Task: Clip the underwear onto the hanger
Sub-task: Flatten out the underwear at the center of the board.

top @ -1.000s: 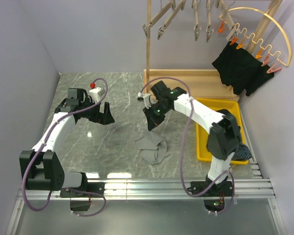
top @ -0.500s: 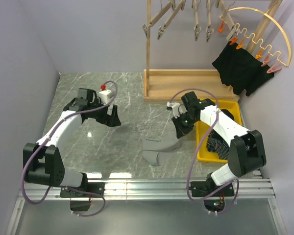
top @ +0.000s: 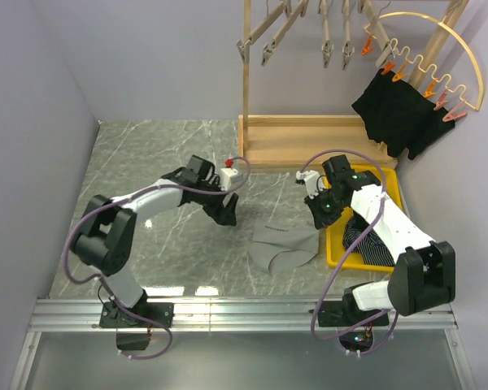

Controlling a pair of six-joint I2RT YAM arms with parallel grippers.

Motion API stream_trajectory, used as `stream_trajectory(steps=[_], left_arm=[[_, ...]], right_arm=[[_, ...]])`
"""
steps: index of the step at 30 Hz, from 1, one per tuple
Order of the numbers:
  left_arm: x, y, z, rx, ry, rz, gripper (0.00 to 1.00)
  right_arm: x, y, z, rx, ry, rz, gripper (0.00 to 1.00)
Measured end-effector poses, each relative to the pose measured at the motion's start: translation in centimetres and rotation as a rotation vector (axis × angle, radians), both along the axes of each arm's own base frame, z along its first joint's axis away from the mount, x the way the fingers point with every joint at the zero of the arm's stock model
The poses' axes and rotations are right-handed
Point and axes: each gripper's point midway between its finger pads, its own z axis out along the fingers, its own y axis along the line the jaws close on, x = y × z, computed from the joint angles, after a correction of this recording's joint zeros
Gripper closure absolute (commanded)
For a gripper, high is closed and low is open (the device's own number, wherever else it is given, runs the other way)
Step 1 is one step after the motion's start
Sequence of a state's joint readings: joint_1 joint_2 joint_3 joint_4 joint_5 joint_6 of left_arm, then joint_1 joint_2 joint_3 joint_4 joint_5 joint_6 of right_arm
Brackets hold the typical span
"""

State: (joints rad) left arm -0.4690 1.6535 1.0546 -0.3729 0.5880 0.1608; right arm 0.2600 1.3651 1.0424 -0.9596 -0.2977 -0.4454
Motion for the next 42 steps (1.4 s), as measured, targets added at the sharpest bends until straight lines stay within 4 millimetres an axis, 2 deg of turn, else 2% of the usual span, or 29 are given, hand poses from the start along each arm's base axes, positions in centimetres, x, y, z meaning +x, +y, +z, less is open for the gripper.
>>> stream_trajectory(steps=[5, 8, 13, 18, 22, 25, 26, 28, 30, 33, 35, 39, 42], left_arm=[[0.4, -3.3, -2.3, 0.014, 0.036, -0.050, 0.28], [1.1, -5.3, -2.8, 0.000, 0.060, -0.061, 0.31], [1.6, -8.0, -3.2, -0.053, 0.121, -0.067, 0.38], [0.3, -9.3, -4.4, -0.073, 0.222, -0.063, 0.42], [-0.4, -10.5, -4.5, -0.096, 0.256, -0.068, 0.49], [-0.7, -11.6, -4.8, -0.116, 0.295, -0.066, 0.73], [-0.7, -12.0, -5.1, -0.120, 0.316, -0.059, 0.90], [-0.7, -12.4, -5.6, -0.124, 0.354, -0.053, 0.99], [-0.8, -12.5, -5.5, -0.138, 0.382, -0.053, 1.00], [-0.1, -11.3, -5.5, -0.141, 0.399, -0.016, 1.00], [0.7, -9.0, -5.0, -0.141, 0.416, 0.039, 1.00], [2.8, -1.7, -1.7, -0.167, 0.390, 0.203, 1.00], [4.1, 4.1, 3.2, -0.191, 0.256, 0.318, 1.00]], right_arm=[[-0.3, -0.2, 1.1, 0.017, -0.025, 0.005, 1.00], [-0.7, 0.2, 1.7, 0.046, -0.017, 0.017, 1.00], [0.1, 2.1, 4.9, 0.151, -0.067, 0.045, 1.00], [1.5, 3.9, 8.5, 0.250, -0.140, 0.071, 1.00], [1.4, 4.7, 9.1, 0.285, -0.136, 0.085, 1.00], [1.1, 5.2, 9.0, 0.296, -0.114, 0.096, 1.00], [1.0, 5.4, 8.9, 0.299, -0.110, 0.103, 1.00], [0.7, 5.8, 9.0, 0.306, -0.106, 0.117, 1.00], [0.4, 6.5, 9.1, 0.316, -0.098, 0.136, 1.00], [0.3, 8.0, 9.4, 0.334, -0.090, 0.168, 1.00], [0.5, 9.4, 10.0, 0.352, -0.095, 0.195, 1.00], [1.0, 13.7, 11.3, 0.424, -0.118, 0.277, 1.00], [0.8, 16.9, 12.2, 0.489, -0.120, 0.319, 1.00]])
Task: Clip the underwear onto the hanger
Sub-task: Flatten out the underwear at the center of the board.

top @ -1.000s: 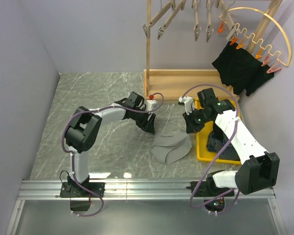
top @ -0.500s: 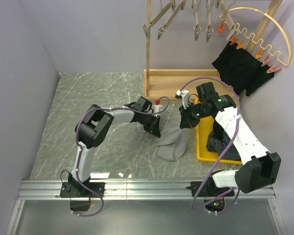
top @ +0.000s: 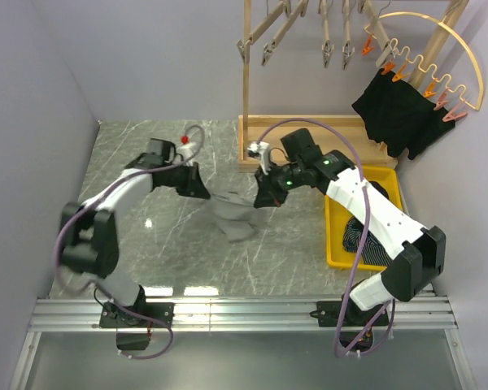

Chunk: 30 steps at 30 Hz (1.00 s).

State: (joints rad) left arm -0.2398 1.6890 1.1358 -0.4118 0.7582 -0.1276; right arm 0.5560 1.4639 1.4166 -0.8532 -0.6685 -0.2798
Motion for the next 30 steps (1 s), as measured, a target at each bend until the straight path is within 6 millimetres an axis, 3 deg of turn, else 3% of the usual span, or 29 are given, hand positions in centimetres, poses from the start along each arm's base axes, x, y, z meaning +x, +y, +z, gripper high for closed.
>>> stream_trajectory(steps=[2, 5, 7, 9, 12, 15, 18, 19, 21, 22, 25, 30], left_arm=[[-0.6, 2.1, 3.1, 0.028, -0.103, 0.025, 1.00], [-2.6, 3.5, 7.2, 0.076, -0.257, 0.004, 1.00], [-4.0, 4.2, 8.7, 0.111, -0.327, -0.014, 1.00], [-4.9, 4.6, 8.9, 0.150, -0.352, -0.027, 1.00], [-5.8, 4.5, 6.8, 0.230, -0.343, -0.061, 1.00], [-7.5, 2.9, 2.4, 0.322, -0.273, -0.149, 0.94], [-9.5, 0.3, -1.9, 0.393, -0.186, -0.272, 0.77], [-9.8, -0.3, -2.8, 0.402, -0.172, -0.297, 0.65], [-10.1, -1.2, -4.6, 0.427, -0.124, -0.331, 0.57], [-10.0, -1.5, -5.1, 0.433, -0.107, -0.336, 0.50], [-8.7, -2.4, -5.0, 0.428, -0.117, -0.340, 0.45], [-5.9, -3.1, -1.9, 0.345, -0.187, -0.310, 0.45]], right_arm=[[-0.2, 2.0, 0.8, 0.057, 0.011, 0.021, 1.00], [-0.1, 4.3, 2.6, 0.162, 0.030, 0.015, 1.00], [0.3, 5.1, 3.4, 0.219, 0.033, -0.003, 1.00], [0.3, 5.0, 2.7, 0.237, 0.050, -0.025, 1.00], [-0.1, 3.2, -1.0, 0.202, 0.143, -0.086, 1.00], [0.4, -0.4, -5.8, 0.129, 0.265, -0.208, 1.00], [0.9, -4.3, -9.5, 0.041, 0.356, -0.335, 1.00], [0.9, -5.2, -10.3, 0.019, 0.370, -0.358, 1.00], [0.7, -6.5, -11.4, -0.024, 0.384, -0.382, 1.00], [0.4, -7.0, -11.8, -0.047, 0.387, -0.385, 1.00], [-0.1, -7.7, -12.5, -0.093, 0.379, -0.378, 1.00], [-0.1, -8.4, -13.4, -0.137, 0.365, -0.367, 1.00]])
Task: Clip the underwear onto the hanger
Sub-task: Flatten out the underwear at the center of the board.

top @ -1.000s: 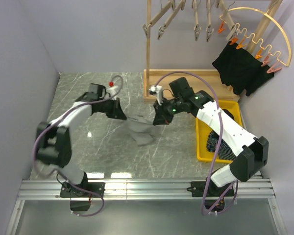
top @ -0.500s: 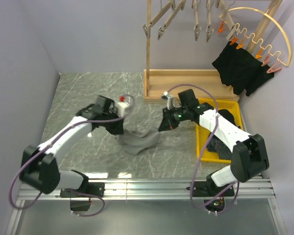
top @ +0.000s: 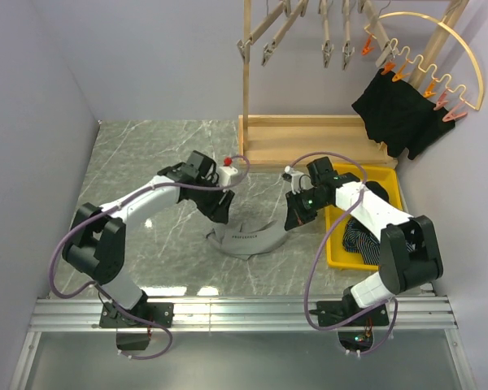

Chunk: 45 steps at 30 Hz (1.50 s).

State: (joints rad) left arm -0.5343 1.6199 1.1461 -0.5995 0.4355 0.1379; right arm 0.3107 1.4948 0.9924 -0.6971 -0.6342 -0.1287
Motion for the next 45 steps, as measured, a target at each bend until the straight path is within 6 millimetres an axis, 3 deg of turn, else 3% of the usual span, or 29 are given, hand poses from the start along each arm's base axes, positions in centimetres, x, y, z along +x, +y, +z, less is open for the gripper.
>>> stream_trajectory(steps=[4, 10, 14, 19, 20, 21, 23, 24, 26, 30, 36, 38, 42, 45], left_arm=[[1.9, 1.1, 0.9, -0.022, -0.026, 0.051, 0.51], [0.6, -0.4, -0.1, 0.003, -0.031, -0.038, 0.58], [-0.8, -1.7, -2.3, 0.051, -0.008, -0.135, 0.57], [-2.2, -1.8, -5.9, 0.129, 0.073, -0.183, 0.51], [-2.5, -1.8, -6.4, 0.144, 0.087, -0.187, 0.55], [-2.8, -1.8, -6.7, 0.151, 0.096, -0.190, 0.76], [-3.1, -2.0, -6.7, 0.154, 0.105, -0.193, 0.95], [-3.3, -2.0, -6.7, 0.154, 0.106, -0.202, 1.00], [-3.6, -2.1, -6.5, 0.153, 0.106, -0.208, 1.00], [-4.0, -1.6, -3.8, 0.104, 0.078, -0.191, 1.00], [-2.2, 0.7, 5.8, -0.053, -0.152, -0.079, 1.00], [-2.1, 1.3, 8.0, -0.084, -0.216, -0.055, 1.00], [-2.4, 2.0, 9.6, -0.106, -0.255, -0.031, 1.00], [-3.3, 2.8, 10.2, -0.105, -0.260, -0.020, 1.00]], right_arm=[[-0.3, -0.2, -0.9, -0.018, 0.026, 0.015, 1.00], [-1.0, -0.5, -1.4, -0.031, 0.055, 0.039, 1.00], [-1.3, -0.6, -1.4, -0.033, 0.065, 0.045, 1.00], [-1.5, -0.6, -1.4, -0.035, 0.070, 0.050, 1.00], [-1.5, -0.7, -1.4, -0.036, 0.071, 0.051, 1.00], [-1.5, -0.7, -1.4, -0.036, 0.072, 0.051, 1.00], [-1.7, -0.7, -1.4, -0.034, 0.076, 0.055, 1.00], [-1.7, -0.6, -1.4, -0.031, 0.079, 0.058, 1.00], [-1.9, -0.5, -1.2, -0.019, 0.083, 0.065, 1.00], [-2.4, 0.0, -0.1, 0.026, 0.074, 0.083, 1.00], [-2.4, 0.9, 3.6, 0.103, -0.034, 0.113, 1.00], [-1.9, 1.0, 5.0, 0.119, -0.087, 0.122, 1.00], [-1.0, 1.8, 8.4, 0.154, -0.202, 0.160, 1.00], [-1.4, 2.5, 9.9, 0.179, -0.251, 0.210, 1.00]])
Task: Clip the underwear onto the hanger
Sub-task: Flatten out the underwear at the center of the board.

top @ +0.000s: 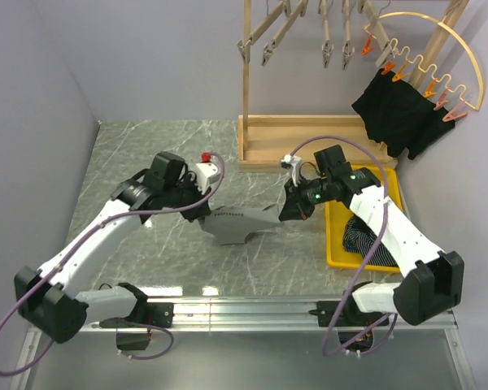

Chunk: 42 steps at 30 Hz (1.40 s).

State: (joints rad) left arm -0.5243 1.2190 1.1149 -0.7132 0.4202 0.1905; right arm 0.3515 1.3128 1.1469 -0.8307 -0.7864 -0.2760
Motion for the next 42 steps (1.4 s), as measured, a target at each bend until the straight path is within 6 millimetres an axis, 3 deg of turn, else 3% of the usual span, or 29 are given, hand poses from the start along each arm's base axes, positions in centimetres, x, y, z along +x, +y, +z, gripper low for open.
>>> stream_trajectory(steps=[7, 9, 12, 13, 14, 16, 17, 19, 21, 24, 28, 30, 37, 42], left_arm=[[-2.6, 2.3, 3.8, -0.039, -0.081, 0.016, 1.00], [-2.0, 2.6, 4.3, -0.035, -0.099, 0.043, 1.00], [0.9, 2.5, 3.7, -0.004, -0.079, 0.099, 0.99], [2.5, 2.4, 3.0, 0.009, -0.062, 0.127, 0.93], [4.4, 2.6, 2.0, 0.031, -0.033, 0.162, 0.74], [8.9, 2.9, -0.3, 0.074, 0.010, 0.233, 0.52], [10.7, 3.1, -1.4, 0.090, 0.031, 0.263, 0.19], [14.0, 3.9, -4.3, 0.111, 0.100, 0.328, 0.13], [15.3, 5.2, -6.4, 0.125, 0.148, 0.365, 0.12], [14.9, 6.6, -6.5, 0.117, 0.160, 0.374, 0.14], [11.5, 6.0, -5.3, 0.087, 0.119, 0.268, 0.23], [9.5, 5.7, -5.7, 0.093, 0.120, 0.215, 0.25], [2.8, 3.0, -11.4, 0.196, 0.197, 0.029, 0.26], [1.4, 0.6, -13.6, 0.263, 0.177, -0.072, 0.45]], right_arm=[[-4.5, 2.0, 2.9, 0.068, -0.056, 0.134, 1.00], [-4.1, 2.1, 3.3, 0.074, -0.060, 0.114, 1.00], [-0.7, 2.3, 2.6, 0.045, -0.030, 0.043, 1.00], [1.1, 2.5, 1.8, 0.025, -0.015, 0.020, 1.00], [3.0, 2.8, 0.9, 0.003, 0.003, -0.005, 1.00], [6.4, 3.3, -2.0, -0.040, 0.040, -0.045, 1.00], [7.4, 3.4, -3.4, -0.061, 0.062, -0.059, 1.00], [8.9, 3.2, -7.7, -0.126, 0.140, -0.094, 1.00], [9.2, 2.7, -10.8, -0.180, 0.206, -0.116, 1.00], [9.2, 2.1, -13.6, -0.240, 0.266, -0.142, 1.00], [9.5, 1.6, -14.1, -0.264, 0.257, -0.165, 1.00], [9.6, 1.5, -14.2, -0.270, 0.255, -0.173, 1.00], [9.7, 1.1, -14.5, -0.291, 0.256, -0.194, 1.00], [9.6, 1.0, -14.6, -0.297, 0.263, -0.195, 1.00]])
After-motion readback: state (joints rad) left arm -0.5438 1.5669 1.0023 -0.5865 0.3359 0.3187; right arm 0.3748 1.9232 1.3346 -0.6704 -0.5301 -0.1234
